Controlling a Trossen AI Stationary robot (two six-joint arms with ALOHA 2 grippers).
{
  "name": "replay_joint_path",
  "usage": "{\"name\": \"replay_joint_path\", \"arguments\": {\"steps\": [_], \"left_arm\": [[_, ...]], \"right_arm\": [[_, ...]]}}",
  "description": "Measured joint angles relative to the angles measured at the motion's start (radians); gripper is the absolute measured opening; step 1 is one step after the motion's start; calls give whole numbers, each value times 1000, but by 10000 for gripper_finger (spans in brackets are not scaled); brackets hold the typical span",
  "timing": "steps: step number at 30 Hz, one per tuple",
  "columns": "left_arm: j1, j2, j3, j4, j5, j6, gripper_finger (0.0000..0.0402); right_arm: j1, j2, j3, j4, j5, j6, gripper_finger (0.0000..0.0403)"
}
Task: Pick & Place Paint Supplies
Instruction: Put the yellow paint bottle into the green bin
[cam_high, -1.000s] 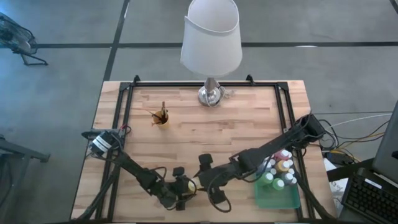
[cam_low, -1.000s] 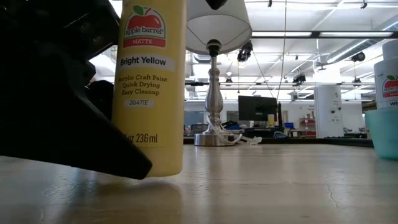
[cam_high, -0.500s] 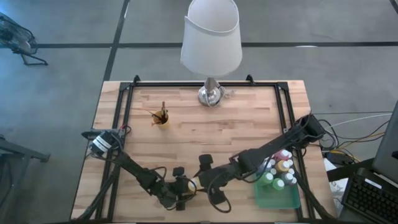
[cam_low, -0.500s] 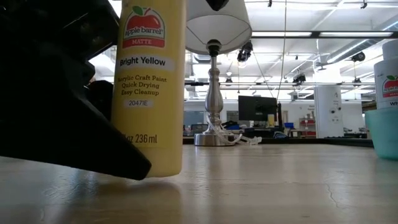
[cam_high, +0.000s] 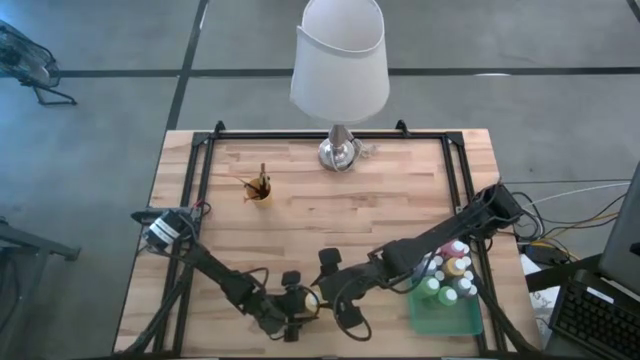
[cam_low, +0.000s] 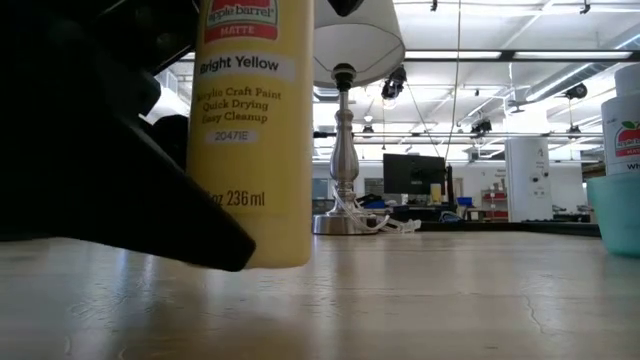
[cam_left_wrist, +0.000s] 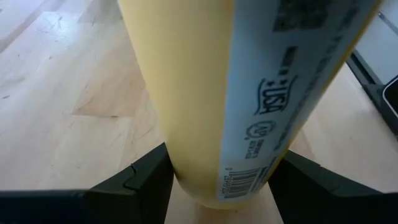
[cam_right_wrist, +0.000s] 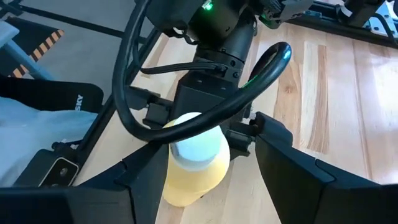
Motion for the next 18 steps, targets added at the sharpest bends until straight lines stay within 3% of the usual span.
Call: {"name": "replay_joint_path", "arguments": {"steps": [7,18], "left_arm": [[10,0,7,-3,-6,13,232],[23,0,55,-8,-23,102,232]], "right_arm": [[1,0,0,7,-2,-2,245],[3,0,-1,13,-12,-2,206]]}}
